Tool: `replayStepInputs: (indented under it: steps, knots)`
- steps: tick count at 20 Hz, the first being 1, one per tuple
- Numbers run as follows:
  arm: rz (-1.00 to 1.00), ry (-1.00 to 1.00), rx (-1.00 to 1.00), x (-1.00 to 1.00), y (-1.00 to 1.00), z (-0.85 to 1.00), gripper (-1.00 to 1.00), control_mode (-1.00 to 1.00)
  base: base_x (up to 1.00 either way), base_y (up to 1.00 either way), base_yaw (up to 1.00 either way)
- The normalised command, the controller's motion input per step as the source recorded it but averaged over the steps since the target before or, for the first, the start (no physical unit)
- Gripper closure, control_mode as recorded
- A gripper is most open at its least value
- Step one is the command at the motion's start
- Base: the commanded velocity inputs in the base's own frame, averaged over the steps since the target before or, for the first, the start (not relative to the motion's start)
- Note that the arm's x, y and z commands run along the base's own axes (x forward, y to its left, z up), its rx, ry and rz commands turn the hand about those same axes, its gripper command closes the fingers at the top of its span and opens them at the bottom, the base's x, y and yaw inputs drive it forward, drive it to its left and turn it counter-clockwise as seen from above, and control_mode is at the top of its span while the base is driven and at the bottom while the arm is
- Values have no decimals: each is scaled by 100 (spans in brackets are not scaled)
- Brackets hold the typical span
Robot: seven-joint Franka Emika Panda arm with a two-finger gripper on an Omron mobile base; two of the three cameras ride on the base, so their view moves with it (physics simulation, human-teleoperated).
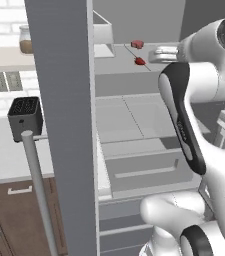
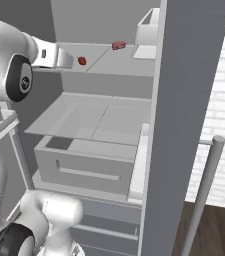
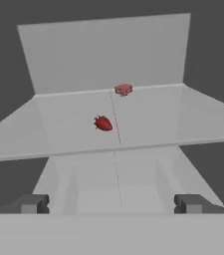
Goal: Take the strawberry from the fridge and place it on top of the pancake, located on the dining counter.
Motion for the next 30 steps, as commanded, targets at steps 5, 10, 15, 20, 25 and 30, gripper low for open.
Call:
replayStepInputs:
  steps: [5,10,15,20,25,30]
  knots:
    - [7,1,0,71,0,-12,-100,-100,0,0,0]
    - [5,0,-1,59,0,-37,-100,-100,0,0,0]
    - [2,0,0,62,0,-21,-100,-100,0,0,0]
    - [0,0,0,64,0,-21,-100,-100,0,0,0]
    - [0,0,0,58,0,-2,-100,-100,0,0,0]
    - [0,1,0,57,0,-7,-100,-100,0,0,0]
